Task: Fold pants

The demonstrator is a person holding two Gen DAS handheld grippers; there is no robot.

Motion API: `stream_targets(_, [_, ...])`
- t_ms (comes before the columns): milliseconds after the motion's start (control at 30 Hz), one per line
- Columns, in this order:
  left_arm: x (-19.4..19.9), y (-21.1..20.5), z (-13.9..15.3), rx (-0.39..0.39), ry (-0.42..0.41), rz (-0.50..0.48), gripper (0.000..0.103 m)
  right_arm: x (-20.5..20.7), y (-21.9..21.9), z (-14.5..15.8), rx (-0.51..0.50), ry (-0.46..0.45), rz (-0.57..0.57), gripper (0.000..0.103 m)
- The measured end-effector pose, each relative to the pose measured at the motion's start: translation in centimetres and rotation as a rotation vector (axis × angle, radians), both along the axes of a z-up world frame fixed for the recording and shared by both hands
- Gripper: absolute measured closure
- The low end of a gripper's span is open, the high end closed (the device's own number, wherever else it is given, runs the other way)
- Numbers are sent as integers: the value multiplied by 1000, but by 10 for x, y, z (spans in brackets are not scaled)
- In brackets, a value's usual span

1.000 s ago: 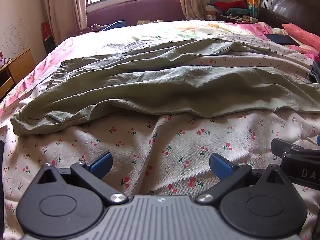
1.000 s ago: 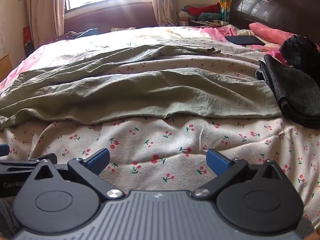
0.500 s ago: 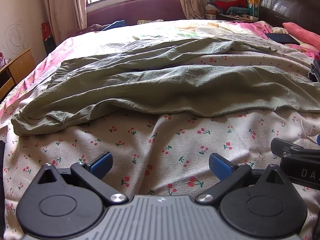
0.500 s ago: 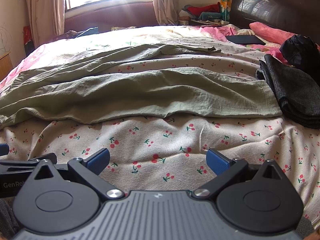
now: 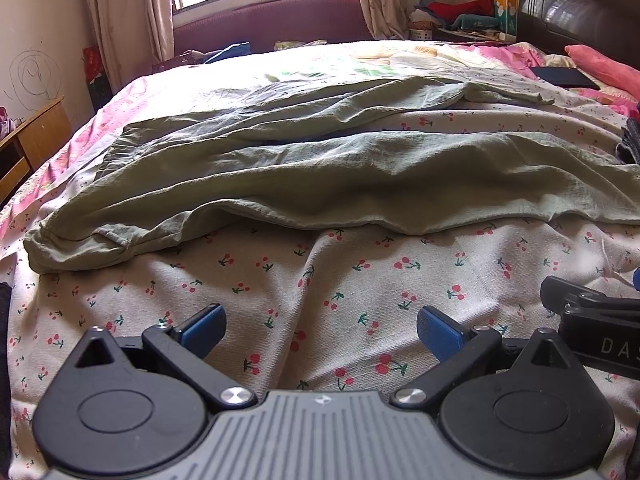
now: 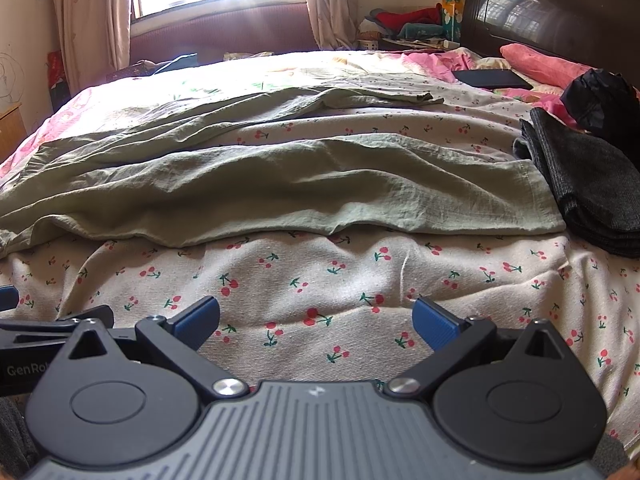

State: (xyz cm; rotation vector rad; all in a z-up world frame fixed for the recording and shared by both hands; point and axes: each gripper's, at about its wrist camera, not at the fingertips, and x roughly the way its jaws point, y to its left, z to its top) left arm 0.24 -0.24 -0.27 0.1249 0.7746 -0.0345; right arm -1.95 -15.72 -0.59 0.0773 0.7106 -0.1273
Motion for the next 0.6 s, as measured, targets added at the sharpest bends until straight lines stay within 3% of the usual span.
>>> stream_targets(600, [-1, -1, 0, 9, -4, 0, 0, 1, 1, -1, 0, 6, 2, 1])
